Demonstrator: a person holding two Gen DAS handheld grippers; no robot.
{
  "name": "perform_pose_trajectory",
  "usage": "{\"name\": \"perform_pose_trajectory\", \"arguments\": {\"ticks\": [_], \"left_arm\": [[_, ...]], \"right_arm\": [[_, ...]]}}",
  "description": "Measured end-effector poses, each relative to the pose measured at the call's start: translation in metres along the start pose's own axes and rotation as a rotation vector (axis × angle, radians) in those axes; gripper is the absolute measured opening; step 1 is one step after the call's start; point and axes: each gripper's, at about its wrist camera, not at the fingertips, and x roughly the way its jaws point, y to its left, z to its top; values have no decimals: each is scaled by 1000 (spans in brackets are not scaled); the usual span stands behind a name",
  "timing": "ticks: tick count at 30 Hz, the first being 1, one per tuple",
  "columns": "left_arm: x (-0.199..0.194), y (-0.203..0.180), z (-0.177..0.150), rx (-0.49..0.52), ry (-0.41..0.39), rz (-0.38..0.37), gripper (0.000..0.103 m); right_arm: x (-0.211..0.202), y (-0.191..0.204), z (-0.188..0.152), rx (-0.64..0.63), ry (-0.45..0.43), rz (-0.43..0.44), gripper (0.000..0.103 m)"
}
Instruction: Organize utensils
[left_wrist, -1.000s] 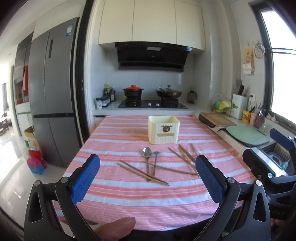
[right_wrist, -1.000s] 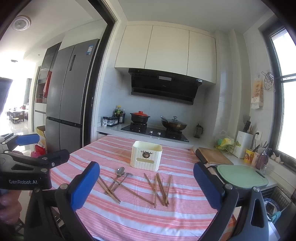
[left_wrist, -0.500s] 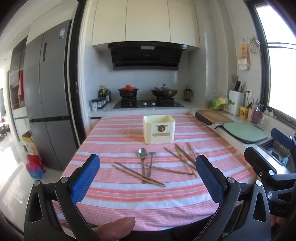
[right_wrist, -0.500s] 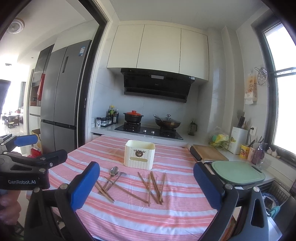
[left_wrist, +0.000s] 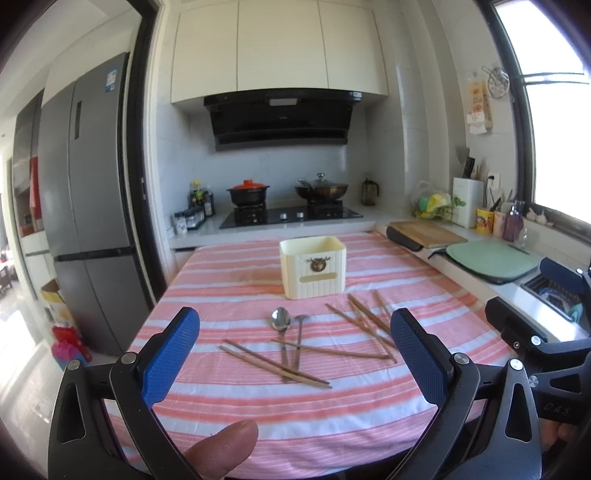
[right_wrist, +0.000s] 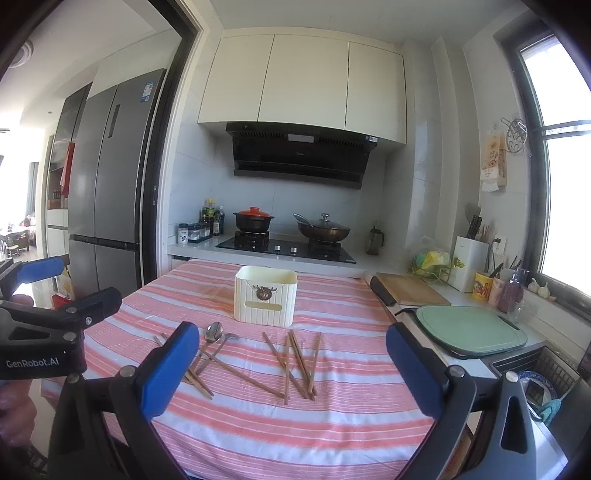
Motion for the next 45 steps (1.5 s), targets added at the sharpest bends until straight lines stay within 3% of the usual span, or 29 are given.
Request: {"name": "perform_pose_trajectory", "arguments": {"ticks": [17,26,34,42,45], "left_arm": [[30,10,2,-62,9,-15,103],[35,3,1,-43,1,1,103],[48,6,-5,-24,50,22,103],[65,8,-16,-70,136,-38,103],[68,11,-18,-73,130,-1,103]], "right_arm": [[28,-5,-4,-16,37,-59,103],[31,-14,-4,26,26,-66,103],[37,-10,-7,21,35,-45,103],[47,-10,-11,23,60,-44,103],[52,-10,-12,24,71,-41,103]]}}
